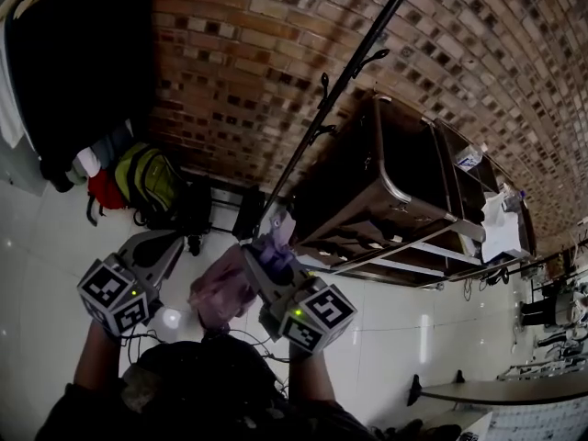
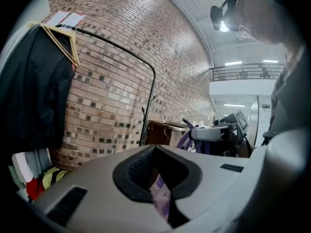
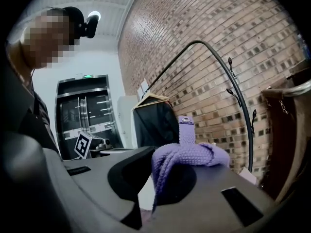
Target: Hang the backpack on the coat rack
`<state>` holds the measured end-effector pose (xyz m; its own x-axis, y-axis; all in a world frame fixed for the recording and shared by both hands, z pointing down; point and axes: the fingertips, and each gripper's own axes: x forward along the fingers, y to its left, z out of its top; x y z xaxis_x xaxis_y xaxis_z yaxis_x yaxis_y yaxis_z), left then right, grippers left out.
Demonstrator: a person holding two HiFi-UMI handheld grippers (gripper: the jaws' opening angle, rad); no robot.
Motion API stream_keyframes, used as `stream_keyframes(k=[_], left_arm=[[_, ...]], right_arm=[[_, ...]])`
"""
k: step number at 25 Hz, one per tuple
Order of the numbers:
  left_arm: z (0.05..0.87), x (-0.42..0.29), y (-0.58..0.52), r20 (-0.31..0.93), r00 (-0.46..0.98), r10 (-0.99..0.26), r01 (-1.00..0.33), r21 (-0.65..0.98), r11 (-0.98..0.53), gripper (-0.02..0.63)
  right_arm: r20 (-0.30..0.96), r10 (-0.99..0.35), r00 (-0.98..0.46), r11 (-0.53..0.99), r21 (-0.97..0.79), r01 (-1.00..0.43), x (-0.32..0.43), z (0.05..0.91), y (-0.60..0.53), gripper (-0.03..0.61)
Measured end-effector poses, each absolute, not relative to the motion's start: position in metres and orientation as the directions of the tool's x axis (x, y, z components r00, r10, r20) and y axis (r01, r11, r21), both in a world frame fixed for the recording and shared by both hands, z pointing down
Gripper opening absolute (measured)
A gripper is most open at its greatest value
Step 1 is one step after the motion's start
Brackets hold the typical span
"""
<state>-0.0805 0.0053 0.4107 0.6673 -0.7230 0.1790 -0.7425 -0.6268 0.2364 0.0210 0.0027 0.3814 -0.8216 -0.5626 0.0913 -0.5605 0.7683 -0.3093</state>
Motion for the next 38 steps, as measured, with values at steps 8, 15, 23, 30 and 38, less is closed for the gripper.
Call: stream_keyframes(k=[8,15,23,30,38], left_arm=[[0.416,-0.037,-0.065,0.187,0.643,-0.743,-0.762,0.248,-0.598,0.014],[0.407,-0.02,-0.109,0.184,0.619,-0.763,-0.784,0.193,-0.59,0.014],[0.417,-0.006,-0.171,0.176,0.673,-0.718,-0.739,0.163,-0.653,0.014],[0.419,-0.01,-0.258,0.173,0.717,-0.675,-0.697,0.192,-0.691,0.014],[0.415,-0.013,-0.344,0.172,0.756,-0.632,-0.655,0.205,-0.727,0.014]], right_arm=[[0.097,-0.462,-0.881,0.837,-0.28,-0.47,0.038,0.377,-0.07,-0.002],[0.075,-0.43,-0.899,0.862,-0.26,-0.434,0.048,0.361,-0.118,-0.002],[0.082,-0.462,-0.883,0.846,-0.256,-0.467,0.05,0.369,-0.176,-0.002],[0.109,-0.472,-0.875,0.838,-0.251,-0.484,0.033,0.369,-0.249,-0.001],[0.102,-0.522,-0.847,0.81,-0.251,-0.53,0.028,0.351,-0.343,-0.002]])
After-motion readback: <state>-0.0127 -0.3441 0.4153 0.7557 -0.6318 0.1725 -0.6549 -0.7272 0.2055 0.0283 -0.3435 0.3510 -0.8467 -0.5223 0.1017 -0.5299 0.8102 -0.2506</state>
